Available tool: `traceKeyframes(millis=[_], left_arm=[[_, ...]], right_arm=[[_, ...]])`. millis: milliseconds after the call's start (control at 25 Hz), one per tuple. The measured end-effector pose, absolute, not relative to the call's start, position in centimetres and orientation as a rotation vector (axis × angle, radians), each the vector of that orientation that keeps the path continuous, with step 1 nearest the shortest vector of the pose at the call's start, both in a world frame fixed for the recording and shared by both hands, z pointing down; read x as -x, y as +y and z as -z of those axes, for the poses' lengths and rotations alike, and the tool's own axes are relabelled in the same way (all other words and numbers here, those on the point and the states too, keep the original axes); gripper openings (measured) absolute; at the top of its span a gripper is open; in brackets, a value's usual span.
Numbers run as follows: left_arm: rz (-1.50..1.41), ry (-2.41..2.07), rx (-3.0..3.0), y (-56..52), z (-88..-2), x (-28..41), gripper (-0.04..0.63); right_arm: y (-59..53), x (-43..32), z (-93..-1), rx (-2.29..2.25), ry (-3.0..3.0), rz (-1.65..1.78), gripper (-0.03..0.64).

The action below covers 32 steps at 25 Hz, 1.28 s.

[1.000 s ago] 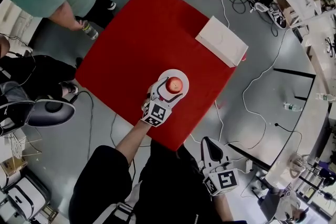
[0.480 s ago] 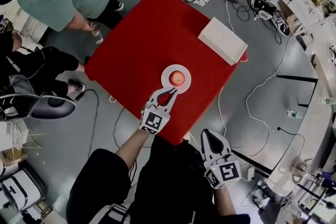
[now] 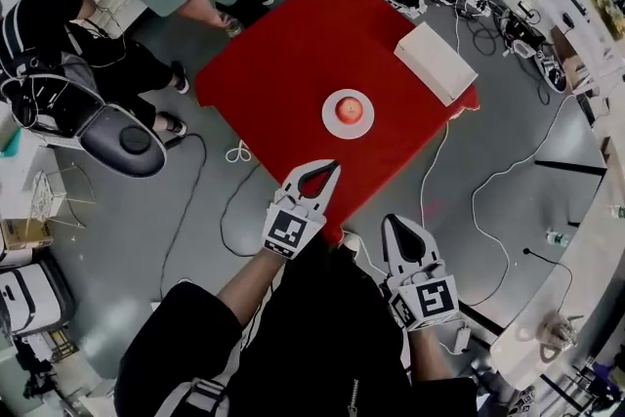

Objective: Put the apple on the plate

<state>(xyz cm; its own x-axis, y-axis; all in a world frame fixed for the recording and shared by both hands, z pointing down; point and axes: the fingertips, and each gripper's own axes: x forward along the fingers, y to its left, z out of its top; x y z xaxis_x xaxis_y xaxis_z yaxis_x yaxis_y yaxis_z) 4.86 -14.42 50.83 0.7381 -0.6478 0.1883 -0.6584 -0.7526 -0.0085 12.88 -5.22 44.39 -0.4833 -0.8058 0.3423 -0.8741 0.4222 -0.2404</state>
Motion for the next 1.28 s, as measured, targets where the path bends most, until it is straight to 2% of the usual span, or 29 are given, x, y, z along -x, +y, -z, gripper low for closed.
traceKeyframes(millis=[600,1280], left_arm=[[-0.308,-1.090,-2.794,-1.1,-46.2,-5.7,0.005],[-0.250,-1.187,-2.754,-0.1,-45.6,-3.7,0.005]], right_arm=[[1.9,-12.7,-43.4,-1.407,-2.626,-0.471,0.011],[2.1,-10.5,-43.4,-1.382,-2.623,-0.430,0.011]])
